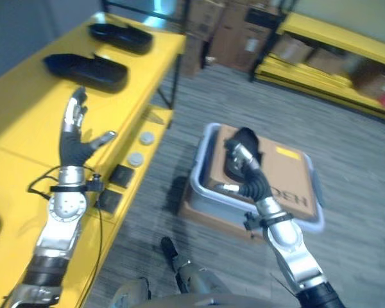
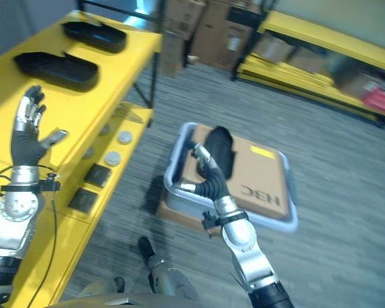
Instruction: Move parts from the plastic box to the shelf.
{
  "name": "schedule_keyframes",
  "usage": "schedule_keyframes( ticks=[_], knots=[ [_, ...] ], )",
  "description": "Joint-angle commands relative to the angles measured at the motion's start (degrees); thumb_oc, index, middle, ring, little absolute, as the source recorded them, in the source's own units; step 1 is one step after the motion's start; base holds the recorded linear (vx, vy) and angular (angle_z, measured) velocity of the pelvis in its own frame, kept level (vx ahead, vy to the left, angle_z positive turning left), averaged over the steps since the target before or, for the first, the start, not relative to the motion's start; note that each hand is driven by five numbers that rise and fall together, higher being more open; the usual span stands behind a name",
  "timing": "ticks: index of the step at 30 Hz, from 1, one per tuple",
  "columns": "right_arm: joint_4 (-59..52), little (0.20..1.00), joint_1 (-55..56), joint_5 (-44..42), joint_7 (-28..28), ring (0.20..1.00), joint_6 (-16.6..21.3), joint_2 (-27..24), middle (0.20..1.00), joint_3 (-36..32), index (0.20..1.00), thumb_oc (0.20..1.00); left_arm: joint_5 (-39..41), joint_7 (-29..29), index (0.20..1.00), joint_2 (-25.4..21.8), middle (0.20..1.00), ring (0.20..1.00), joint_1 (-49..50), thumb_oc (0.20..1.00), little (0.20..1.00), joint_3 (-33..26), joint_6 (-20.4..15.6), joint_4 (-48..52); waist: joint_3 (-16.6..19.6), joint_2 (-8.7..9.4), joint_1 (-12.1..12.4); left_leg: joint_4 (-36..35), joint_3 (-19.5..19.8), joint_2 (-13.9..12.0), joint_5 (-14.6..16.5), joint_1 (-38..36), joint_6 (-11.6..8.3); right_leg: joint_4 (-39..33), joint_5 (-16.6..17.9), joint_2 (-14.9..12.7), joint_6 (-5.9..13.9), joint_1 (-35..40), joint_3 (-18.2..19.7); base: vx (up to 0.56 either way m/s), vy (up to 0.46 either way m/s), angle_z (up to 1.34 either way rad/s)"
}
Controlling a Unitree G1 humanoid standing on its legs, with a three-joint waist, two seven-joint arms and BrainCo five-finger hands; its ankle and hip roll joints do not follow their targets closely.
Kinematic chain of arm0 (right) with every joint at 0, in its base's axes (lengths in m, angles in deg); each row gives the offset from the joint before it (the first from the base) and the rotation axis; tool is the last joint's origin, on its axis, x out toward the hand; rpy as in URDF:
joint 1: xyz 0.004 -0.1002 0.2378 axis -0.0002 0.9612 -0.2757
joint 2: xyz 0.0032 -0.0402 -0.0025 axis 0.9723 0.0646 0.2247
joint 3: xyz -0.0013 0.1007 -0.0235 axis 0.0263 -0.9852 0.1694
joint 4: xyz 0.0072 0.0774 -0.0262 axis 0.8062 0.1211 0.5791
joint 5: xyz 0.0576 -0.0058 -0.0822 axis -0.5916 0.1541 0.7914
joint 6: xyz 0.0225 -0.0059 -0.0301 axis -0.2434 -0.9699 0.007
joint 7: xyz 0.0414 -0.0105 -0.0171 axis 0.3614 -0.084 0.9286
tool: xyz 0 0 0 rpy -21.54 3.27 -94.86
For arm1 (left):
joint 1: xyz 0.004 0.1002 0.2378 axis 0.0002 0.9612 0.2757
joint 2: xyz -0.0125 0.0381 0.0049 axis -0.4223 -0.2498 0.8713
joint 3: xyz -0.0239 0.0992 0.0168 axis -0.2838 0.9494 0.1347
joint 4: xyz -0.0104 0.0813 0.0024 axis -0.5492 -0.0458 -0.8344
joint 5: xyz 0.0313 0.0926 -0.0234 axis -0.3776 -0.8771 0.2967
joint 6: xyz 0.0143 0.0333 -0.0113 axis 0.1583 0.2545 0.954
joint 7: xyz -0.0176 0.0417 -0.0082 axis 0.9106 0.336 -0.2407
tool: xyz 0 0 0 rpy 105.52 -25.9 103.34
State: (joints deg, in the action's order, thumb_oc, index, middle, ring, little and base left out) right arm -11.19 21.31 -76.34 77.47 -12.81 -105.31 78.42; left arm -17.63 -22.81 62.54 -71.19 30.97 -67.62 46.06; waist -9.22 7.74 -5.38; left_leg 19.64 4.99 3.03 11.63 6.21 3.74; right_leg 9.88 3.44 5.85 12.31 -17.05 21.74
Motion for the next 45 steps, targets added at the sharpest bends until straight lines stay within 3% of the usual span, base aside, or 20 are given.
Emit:
schedule_keyframes(
  ticks=[1, 2, 4, 6, 8, 10, 12, 15, 17, 18, 21, 27, 34, 40, 45],
  knots=[
    [-2.09, 1.000, -5.92, 0.72, -2.28, 1.000, 2.53, -4.29, 1.000, -6.81, 1.000, 1.000, 3.06, -0.84, 1.000, -2.04, 1.000, 1.000, 0.38, 1.000, 1.000, 0.85, -2.33, 5.31, 0.47, -4.10, 4.02, -10.24, -1.70, -4.03, 2.10, -8.60, -3.78, 0.10, -5.00, -6.75, 0.28, 7.11, -1.50, -0.29, -0.166, -0.47],
    [-2.09, 1.000, -5.92, 0.72, -2.28, 1.000, 2.53, -4.29, 1.000, -6.81, 1.000, 1.000, 3.06, -0.84, 1.000, -2.04, 1.000, 1.000, 0.38, 1.000, 1.000, 0.85, -2.33, 5.31, 0.47, -4.10, 4.02, -10.24, -1.70, -4.03, 2.10, -8.60, -3.78, 0.10, -5.00, -6.75, 0.28, 7.11, -1.50, -0.22, -0.174, -0.25],
    [-1.15, 1.000, -4.90, 1.78, -3.65, 1.000, 2.25, -3.65, 1.000, -8.03, 1.000, 1.000, 2.99, -1.22, 1.000, -1.50, 1.000, 1.000, -0.51, 1.000, 1.000, 2.69, -1.58, 4.32, 0.98, -4.45, 2.86, -11.34, -3.72, -5.32, 1.43, -8.94, -4.53, -0.01, -2.54, -10.42, 0.66, 6.00, -3.58, -0.04, -0.187, -0.02],
    [-1.06, 1.000, -4.49, 1.95, -3.79, 1.000, 2.13, -3.42, 1.000, -8.18, 1.000, 1.000, 2.77, -1.33, 1.000, -1.62, 1.000, 1.000, -0.54, 1.000, 1.000, 3.09, -1.56, 4.11, 1.24, -4.30, 2.76, -11.86, -4.52, -5.44, 1.28, -9.32, -4.71, -0.23, -1.99, -10.84, 0.93, 5.87, -4.06, 0.00, -0.182, -0.94],
    [-0.84, 1.000, -3.98, 3.22, -4.09, 1.000, 2.08, -3.39, 1.000, -8.71, 1.000, 1.000, 1.95, -1.68, 1.000, -2.00, 1.000, 1.000, -0.87, 1.000, 1.000, 3.71, -0.89, 3.10, 2.13, -3.67, 3.05, -13.38, -7.09, -5.85, 0.99, -9.87, -5.87, -2.69, -3.89, -12.64, 1.49, 7.34, -6.66, -0.01, -0.283, -1.01],
    [-0.69, 1.000, -4.08, 3.60, -4.16, 1.000, 2.03, -3.49, 1.000, -8.30, 1.000, 1.000, 2.23, -1.56, 1.000, -1.89, 1.000, 1.000, -0.80, 1.000, 1.000, 3.65, -0.87, 2.66, 2.31, -3.51, 3.21, -13.95, -7.98, -6.39, 0.53, -10.11, -6.41, -3.26, -4.57, -12.93, 1.58, 7.41, -7.63, 0.02, -0.330, -0.33],
    [1.52, 1.000, -2.30, 3.90, -4.10, 1.000, 1.11, -3.17, 1.000, -8.16, 1.000, 1.000, 2.72, -2.06, 1.000, -1.21, 1.000, 1.000, 0.03, 1.000, 1.000, 3.69, -0.48, 0.35, 3.65, -3.68, 3.03, -16.14, -9.36, -10.43, -1.32, -11.21, -8.68, -1.91, -7.71, -10.90, -0.02, 7.57, -8.55, 0.10, -0.552, -0.20],
    [2.81, 1.000, -1.10, 4.03, -4.40, 1.000, 0.53, -4.46, 1.000, -9.68, 1.000, 1.000, 3.95, -3.19, 1.000, -0.01, 1.000, 1.000, 0.52, 1.000, 1.000, 4.91, 0.02, -0.86, 3.34, -4.90, 2.63, -14.78, -8.05, -12.69, -2.76, -10.01, -9.51, 0.54, -10.54, -9.12, -2.16, 8.47, -10.96, 0.04, -0.296, 0.25],
    [4.78, 1.000, -1.08, 4.45, -5.18, 1.000, 0.11, -5.42, 1.000, -10.86, 1.000, 1.000, 6.61, -5.79, 1.000, 0.50, 1.000, 1.000, 0.21, 1.000, 1.000, 6.40, 0.08, -0.35, 2.95, -5.42, 1.91, -13.08, -8.77, -12.66, -3.30, -8.12, -9.08, 1.50, -12.05, -9.21, -3.06, 9.17, -12.94, -0.02, -0.164, 0.80],
    [6.51, 1.000, -1.29, 4.42, -5.78, 1.000, -0.04, -5.70, 1.000, -11.56, 1.000, 1.000, 8.63, -8.55, 1.000, 0.54, 1.000, 1.000, 0.52, 1.000, 1.000, 7.61, -0.02, 0.34, 3.06, -5.83, 1.34, -12.71, -11.05, -12.20, -3.19, -8.12, -8.73, 1.80, -12.26, -9.37, -3.46, 9.54, -13.98, 0.00, -0.053, 1.27],
    [9.68, 1.000, -3.76, 3.99, -7.18, 1.000, 0.02, -5.58, 1.000, -11.33, 1.000, 1.000, 10.68, -10.47, 1.000, 0.33, 1.000, 1.000, 0.98, 1.000, 1.000, 9.07, 0.11, 1.27, 3.46, -6.53, 1.34, -12.82, -10.81, -10.43, -1.95, -8.52, -8.28, 1.58, -11.81, -9.01, -3.73, 9.42, -13.80, 0.01, -0.008, 0.50],
    [21.90, 1.000, -17.42, 7.05, -13.84, 1.000, -2.35, -7.11, 1.000, -7.58, 1.000, 1.000, 14.47, -13.97, 1.000, -1.57, 1.000, 1.000, -3.04, 1.000, 1.000, 15.43, 0.85, 0.59, 2.41, -7.14, 3.34, -16.44, -9.77, -9.36, -3.96, -6.01, -8.11, -1.04, -10.42, -8.78, -3.27, 8.58, -13.92, -0.01, 0.038, 0.01],
    [40.92, 1.000, -40.38, 6.90, -22.28, 1.000, -6.17, -8.05, 1.000, 1.02, 1.000, 1.000, 16.36, -10.61, 1.000, -1.66, 1.000, 1.000, -12.67, 1.000, 1.000, 21.44, -0.65, -1.12, -2.59, -5.81, 6.73, -17.37, -9.29, -8.68, -6.19, 3.31, -8.30, -4.59, -5.79, -9.52, -2.22, 0.76, -14.99, -0.14, 0.005, 0.04],
    [58.03, 1.000, -60.22, 6.92, -27.85, 1.000, -8.53, -13.08, 1.000, 7.40, 1.000, 1.000, 17.05, -8.01, 1.000, -0.50, 1.000, 1.000, -17.94, 1.000, 1.000, 24.33, -1.59, -3.44, -4.99, -5.98, 9.40, -18.21, -7.68, -7.92, -8.00, 8.27, -8.98, -6.61, -3.88, -9.69, -1.64, -2.71, -15.84, 0.02, 0.005, 0.19],
    [63.86, 1.000, -68.41, 7.29, -29.81, 1.000, -8.89, -15.79, 1.000, 11.63, 1.000, 1.000, 17.80, -9.28, 1.000, -1.36, 1.000, 1.000, -20.10, 1.000, 1.000, 26.94, -1.83, -3.69, -6.14, -6.89, 10.50, -18.70, -7.15, -7.68, -8.58, 9.92, -9.36, -6.85, -3.70, -9.62, -1.48, -3.99, -16.20, 0.03, 0.021, 0.08]
  ],
)
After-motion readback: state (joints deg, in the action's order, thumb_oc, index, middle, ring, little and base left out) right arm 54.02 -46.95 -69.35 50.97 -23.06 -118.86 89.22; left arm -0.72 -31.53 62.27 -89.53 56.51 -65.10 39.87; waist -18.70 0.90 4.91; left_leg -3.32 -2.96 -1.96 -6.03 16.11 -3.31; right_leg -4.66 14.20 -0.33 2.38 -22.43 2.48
